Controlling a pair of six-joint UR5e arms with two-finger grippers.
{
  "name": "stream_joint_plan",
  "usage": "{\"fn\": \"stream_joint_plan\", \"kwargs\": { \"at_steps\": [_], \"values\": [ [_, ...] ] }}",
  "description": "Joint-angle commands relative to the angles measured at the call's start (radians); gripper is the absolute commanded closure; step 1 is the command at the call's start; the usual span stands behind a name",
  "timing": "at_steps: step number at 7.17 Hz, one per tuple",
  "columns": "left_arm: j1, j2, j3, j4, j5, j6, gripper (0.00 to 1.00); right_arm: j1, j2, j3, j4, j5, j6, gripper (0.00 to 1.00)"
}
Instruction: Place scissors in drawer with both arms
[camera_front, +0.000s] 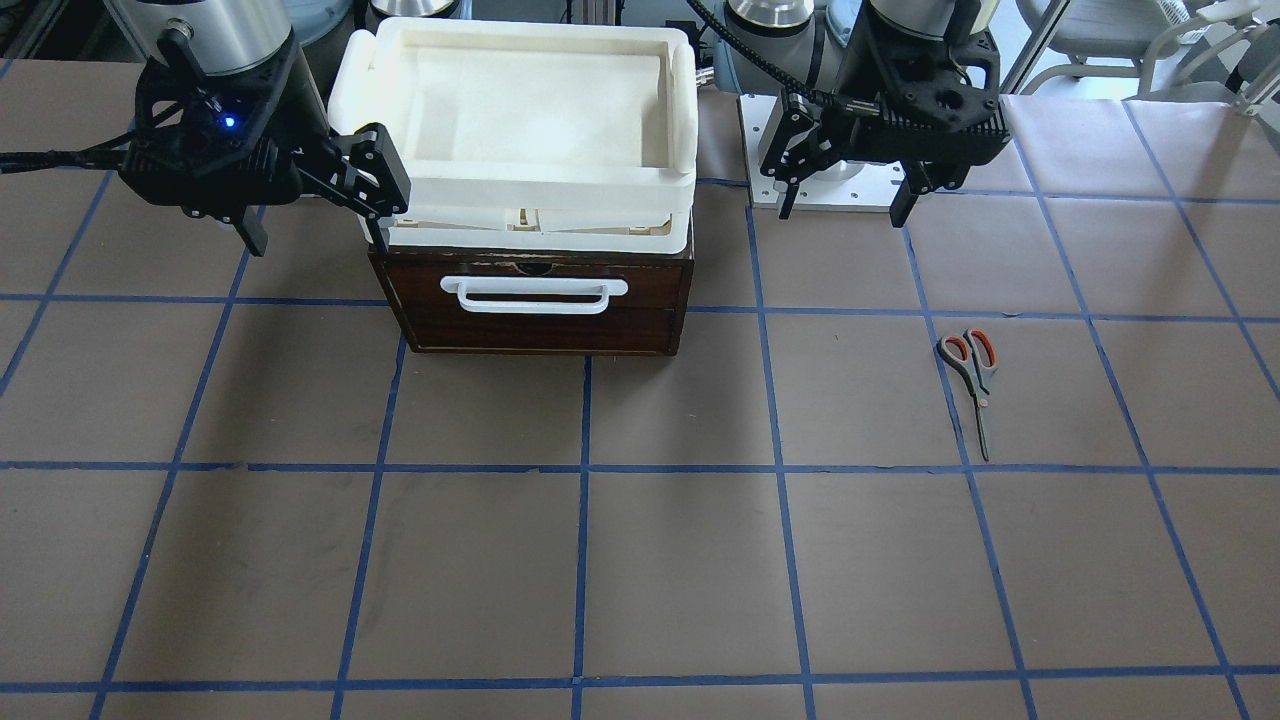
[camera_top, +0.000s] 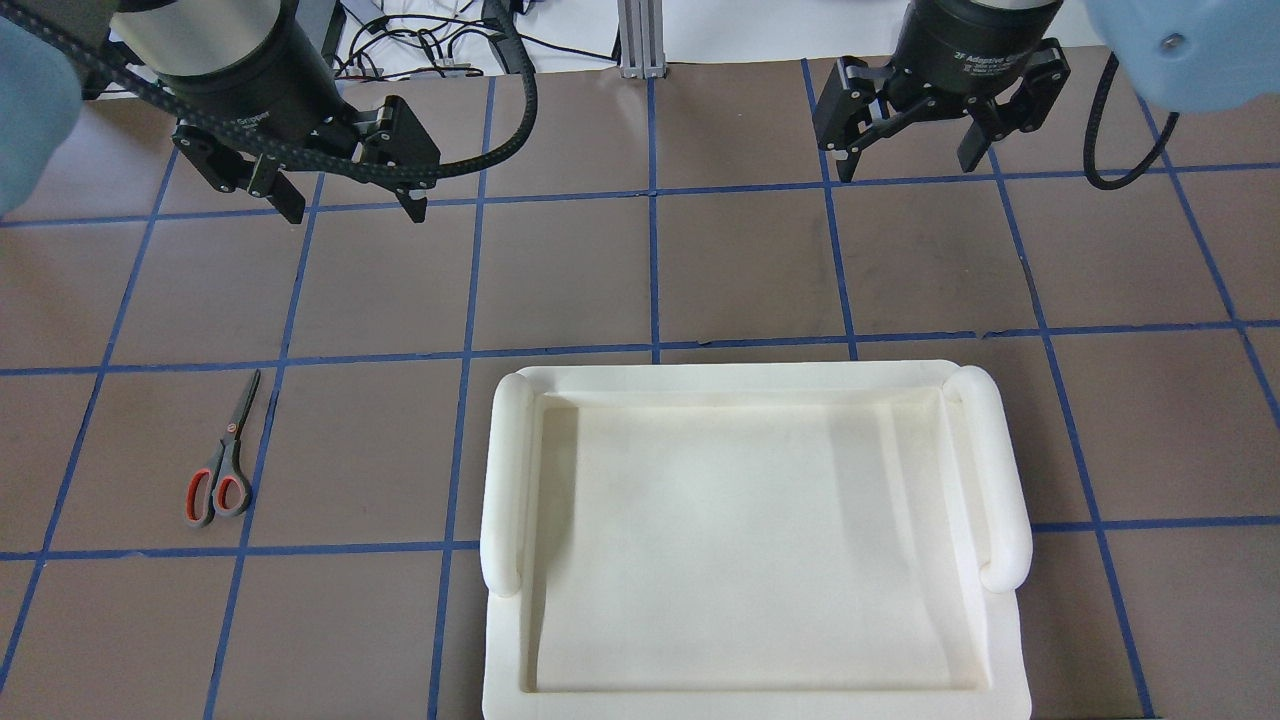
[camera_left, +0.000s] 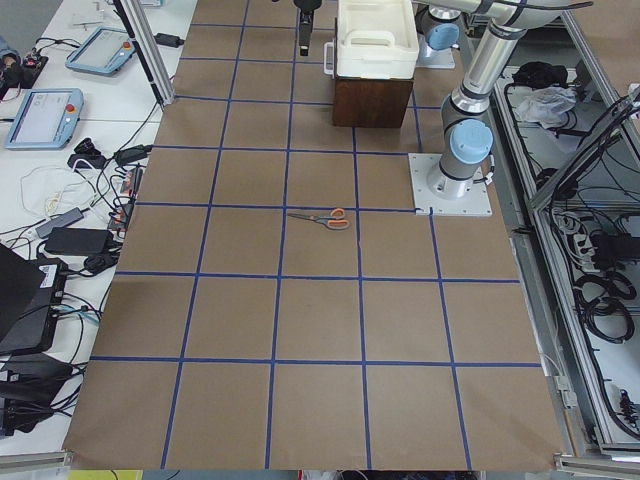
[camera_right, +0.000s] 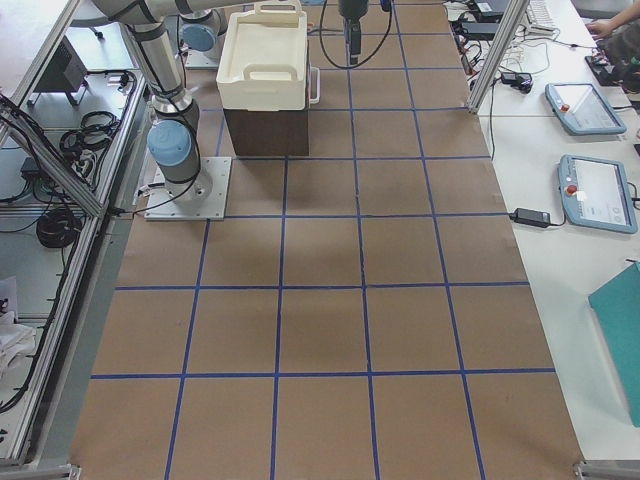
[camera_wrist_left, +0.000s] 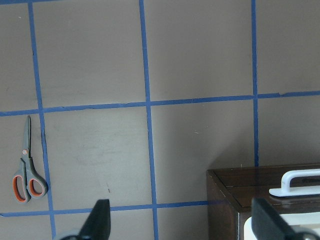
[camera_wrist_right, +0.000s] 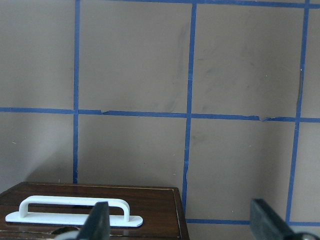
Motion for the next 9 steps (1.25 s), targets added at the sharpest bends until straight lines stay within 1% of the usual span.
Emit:
{"fn": "stream_joint_plan", "kwargs": {
  "at_steps": [1,2,3,4,5,6,7,8,9],
  "values": [
    [0.0,0.002,-0.006,-0.002,0.0,0.0,0.0,0.0,0.0,0.0,0.006,-0.007,0.0,0.0],
    [0.0,0.004,-0.007,-0.002,0.0,0.0,0.0,0.0,0.0,0.0,-0.009,0.005,-0.001,0.0],
    [0.0,0.002,-0.009,-0.003,0.002,0.003,0.0,0.0,0.0,0.0,-0.018,-0.001,0.0,0.0],
    [0.014,0.005,-0.036,-0.006,0.014,0.05,0.0,-0.002,0.008,0.002,-0.021,-0.01,0.014,0.0],
    [0.018,0.016,-0.1,0.001,0.02,0.107,0.0,0.0,0.009,0.006,-0.02,-0.009,0.014,0.0],
    [0.049,0.018,-0.163,0.04,0.021,0.109,0.0,0.0,0.008,0.011,-0.018,-0.003,0.017,0.0],
    [0.13,0.016,-0.223,0.061,0.02,0.121,0.0,0.0,0.009,0.029,-0.023,-0.004,0.034,0.0],
    [0.232,0.002,-0.277,0.064,0.02,0.215,0.0,0.0,0.009,0.035,-0.056,-0.009,0.096,0.0],
    [0.346,0.001,-0.346,0.09,0.02,0.33,0.02,0.002,0.014,0.037,-0.06,-0.004,0.323,0.0]
  ]
}}
